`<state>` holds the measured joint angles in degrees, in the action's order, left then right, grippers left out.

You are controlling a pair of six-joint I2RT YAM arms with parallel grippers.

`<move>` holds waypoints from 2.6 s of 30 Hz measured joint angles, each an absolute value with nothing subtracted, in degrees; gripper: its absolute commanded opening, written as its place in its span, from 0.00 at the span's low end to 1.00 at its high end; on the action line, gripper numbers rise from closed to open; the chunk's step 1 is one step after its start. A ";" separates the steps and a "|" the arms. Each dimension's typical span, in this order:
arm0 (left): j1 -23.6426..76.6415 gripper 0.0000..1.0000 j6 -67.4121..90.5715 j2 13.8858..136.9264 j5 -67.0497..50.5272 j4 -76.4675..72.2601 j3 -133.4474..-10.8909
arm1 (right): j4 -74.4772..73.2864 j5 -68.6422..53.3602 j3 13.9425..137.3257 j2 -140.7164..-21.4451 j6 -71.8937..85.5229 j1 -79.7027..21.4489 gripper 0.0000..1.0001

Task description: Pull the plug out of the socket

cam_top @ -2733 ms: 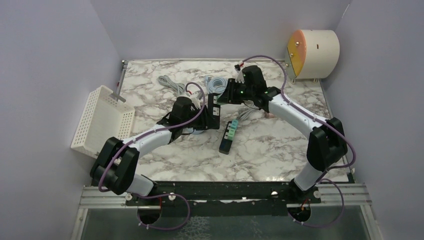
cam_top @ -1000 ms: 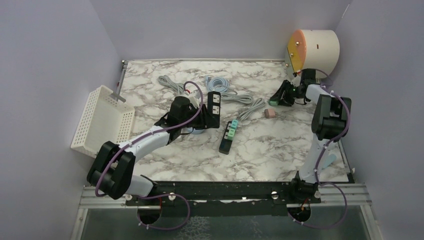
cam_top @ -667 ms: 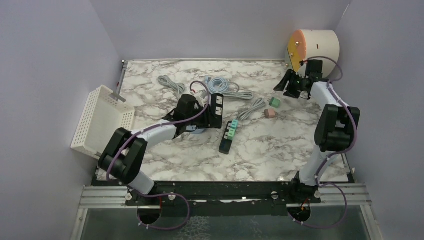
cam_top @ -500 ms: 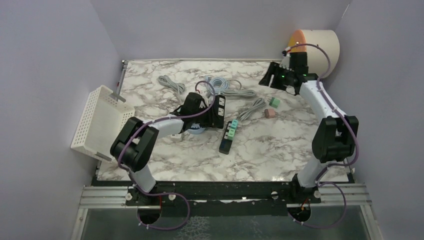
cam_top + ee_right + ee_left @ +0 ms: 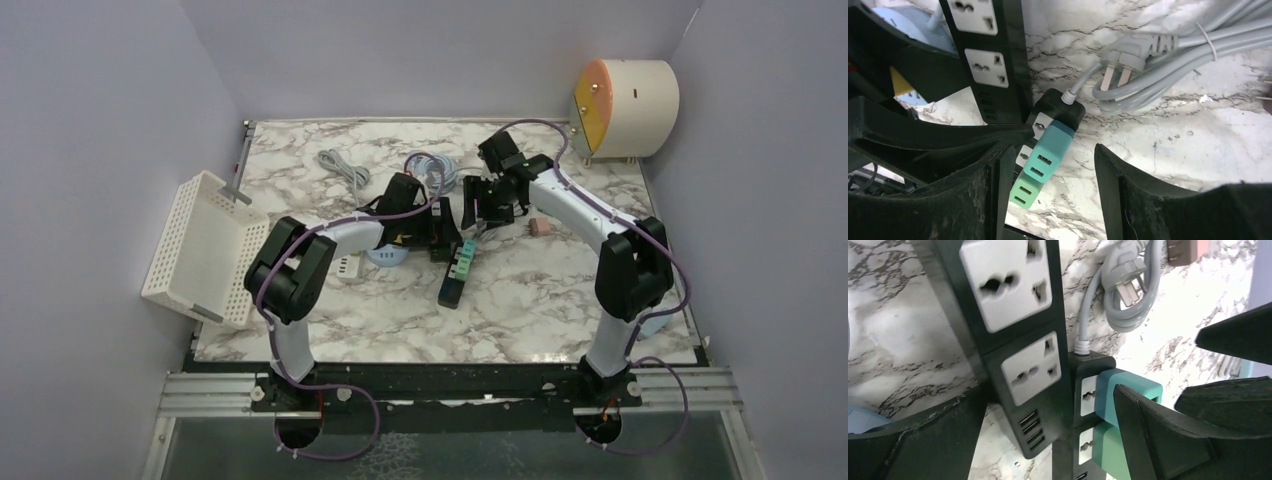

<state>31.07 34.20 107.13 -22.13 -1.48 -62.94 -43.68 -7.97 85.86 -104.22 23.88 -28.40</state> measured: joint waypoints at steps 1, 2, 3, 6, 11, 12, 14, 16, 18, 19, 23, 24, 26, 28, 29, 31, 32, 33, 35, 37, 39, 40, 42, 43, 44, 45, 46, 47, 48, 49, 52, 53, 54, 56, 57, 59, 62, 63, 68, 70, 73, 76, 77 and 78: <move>31.11 0.99 33.95 106.89 -21.69 -0.97 -63.00 | -44.71 -7.25 86.65 -104.66 24.14 -28.62 0.64; 31.24 0.99 33.76 106.52 -20.95 -0.21 -63.00 | -45.56 -6.66 87.44 -104.97 24.34 -28.88 0.64; 31.27 0.99 33.45 106.21 -20.18 0.62 -63.00 | -46.22 -6.17 88.16 -105.21 24.58 -29.21 0.64; 31.27 0.99 33.26 104.47 -18.26 2.98 -63.00 | -47.16 -5.17 89.10 -105.56 25.28 -30.76 0.64; 30.65 0.99 33.15 97.25 -13.08 7.66 -62.98 | -48.47 -4.71 89.08 -107.07 26.59 -32.93 0.63; 30.06 0.99 33.15 95.35 -12.19 8.27 -62.98 | -48.73 -4.67 89.08 -107.37 26.87 -33.21 0.63; 28.64 0.99 33.17 91.90 -10.90 9.15 -62.98 | -49.30 -4.45 89.03 -107.74 27.22 -33.58 0.63; 26.96 0.99 33.19 88.68 -9.80 9.69 -62.98 | -49.69 -4.10 88.95 -107.83 27.62 -33.82 0.61; 25.39 0.99 33.23 85.93 -8.95 10.07 -62.98 | -49.76 -3.86 88.82 -107.83 27.86 -34.02 0.60; 24.62 0.99 33.28 84.73 -8.47 10.41 -62.98 | -49.74 -3.68 88.55 -107.83 28.08 -34.17 0.60; 23.62 0.99 33.34 81.12 -8.03 11.88 -62.85 | -49.82 -3.18 87.31 -108.47 28.53 -34.37 0.60; 23.64 0.99 33.34 80.36 -8.08 12.05 -62.52 | -49.82 -3.03 87.05 -108.79 28.56 -34.54 0.59; 23.64 0.99 33.41 78.54 -8.32 11.99 -61.01 | -49.87 -2.68 86.70 -109.60 28.58 -35.05 0.58; 23.64 0.99 33.61 76.58 -8.91 11.53 -58.13 | -49.89 -2.24 86.56 -110.52 28.62 -35.59 0.53; 23.66 0.99 33.76 75.72 -9.39 10.98 -56.29 | -49.89 -2.07 86.56 -110.85 28.64 -35.73 0.49; 23.75 0.99 34.24 74.30 -10.63 9.69 -51.81 | -49.89 -1.63 86.56 -111.28 28.60 -35.94 0.27; 23.77 0.99 34.52 73.91 -11.33 9.06 -49.52 | -49.91 -1.28 86.56 -111.39 28.60 -35.97 0.12; 23.88 0.99 34.87 73.76 -11.88 8.51 -47.37 | -49.93 -0.75 86.56 -111.44 29.36 -35.97 0.03; 24.34 0.99 35.64 73.67 -12.73 7.40 -44.05 | -50.15 0.01 86.67 -111.42 28.91 -35.97 0.01; 25.47 0.99 36.40 73.56 -13.52 6.04 -41.23 | -50.13 0.62 86.83 -111.42 28.88 -35.90 0.01; 26.74 0.99 37.28 73.54 -14.59 4.21 -39.51 | -50.17 1.13 86.94 -111.39 28.67 -35.94 0.01; 27.20 0.99 37.60 73.54 -15.18 3.07 -39.03 | -50.15 1.37 87.02 -111.35 28.49 -35.94 0.01; 28.21 0.99 38.48 73.63 -16.69 0.21 -38.52 | -49.95 1.76 87.15 -111.15 28.34 -35.97 0.01; 28.64 0.99 38.94 73.84 -17.52 -1.54 -38.50 | -49.60 1.78 87.15 -110.83 28.23 -36.01 0.01; 28.95 0.99 39.29 74.04 -18.06 -3.01 -38.50 | -49.21 1.74 87.15 -110.26 28.16 -36.01 0.01; 29.45 0.99 39.90 74.59 -19.07 -5.15 -38.50 | -48.77 1.63 87.15 -109.49 28.08 -36.01 0.01; 29.87 0.99 40.32 75.40 -19.97 -7.35 -38.54 | -48.10 1.37 87.18 -108.29 28.08 -36.01 0.01; 30.26 0.98 40.71 76.23 -20.60 -8.97 -38.59 | -47.42 1.21 87.20 -107.07 28.08 -36.01 0.01; 30.61 0.98 40.97 76.88 -21.12 -10.00 -38.68 | -46.94 1.04 87.39 -106.00 28.23 -35.94 0.01; 31.18 0.98 41.17 77.80 -21.63 -10.94 -38.81 | -46.33 0.93 87.66 -104.79 28.36 -35.86 0.01; 32.67 0.98 41.54 79.53 -22.52 -12.60 -38.92 | -44.16 0.32 88.42 -100.97 28.60 -35.83 0.01; 33.01 0.99 41.58 79.77 -22.76 -12.99 -38.92 | -43.57 -0.05 88.64 -100.05 28.67 -35.86 0.01; 33.32 0.99 41.60 79.90 -23.07 -13.43 -38.92 | -42.94 -0.43 88.79 -99.26 28.71 -35.90 0.01; 33.91 0.98 41.78 80.03 -23.81 -14.55 -38.92 | -41.89 -1.30 88.99 -98.00 28.93 -35.94 0.01; 34.06 0.97 41.85 80.07 -24.14 -15.07 -38.92 | -41.56 -1.72 88.99 -97.69 29.02 -35.92 0.01; 34.44 0.86 42.26 80.44 -24.84 -16.64 -38.94 | -41.17 -2.72 88.99 -97.47 29.26 -35.92 0.01; 34.81 0.38 42.92 81.49 -25.67 -18.72 -38.94 | -41.08 -4.38 88.99 -97.49 29.63 -35.94 0.01; 34.92 0.08 43.24 81.84 -25.82 -19.20 -38.94 | -41.01 -4.86 88.99 -97.47 29.78 -35.94 0.01; 34.61 0.00 45.76 83.33 -25.52 -20.99 -38.76 | -40.29 -5.74 88.88 -97.06 29.98 -35.59 0.01; 34.63 0.00 46.26 83.40 -25.52 -21.32 -38.76 | -40.32 -5.78 88.88 -96.92 29.91 -35.55 0.01; 34.70 0.00 47.00 83.44 -25.43 -21.58 -38.74 | -40.32 -5.80 88.88 -96.73 28.95 -35.55 0.01; 34.81 0.00 47.68 83.46 -25.04 -21.89 -38.74 | -40.34 -6.28 88.84 -95.96 26.81 -35.53 0.01; 34.79 0.00 47.92 83.46 -24.95 -22.09 -38.74 | -39.92 -6.90 88.40 -95.22 25.54 -35.46 0.01; 34.74 0.00 48.31 83.48 -24.58 -21.93 -38.74 | -39.20 -7.49 87.48 -94.02 24.53 -35.27 0.01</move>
<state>34.74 48.31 83.48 -24.58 -21.93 -38.74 -39.20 -7.49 87.48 -94.02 24.53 -35.27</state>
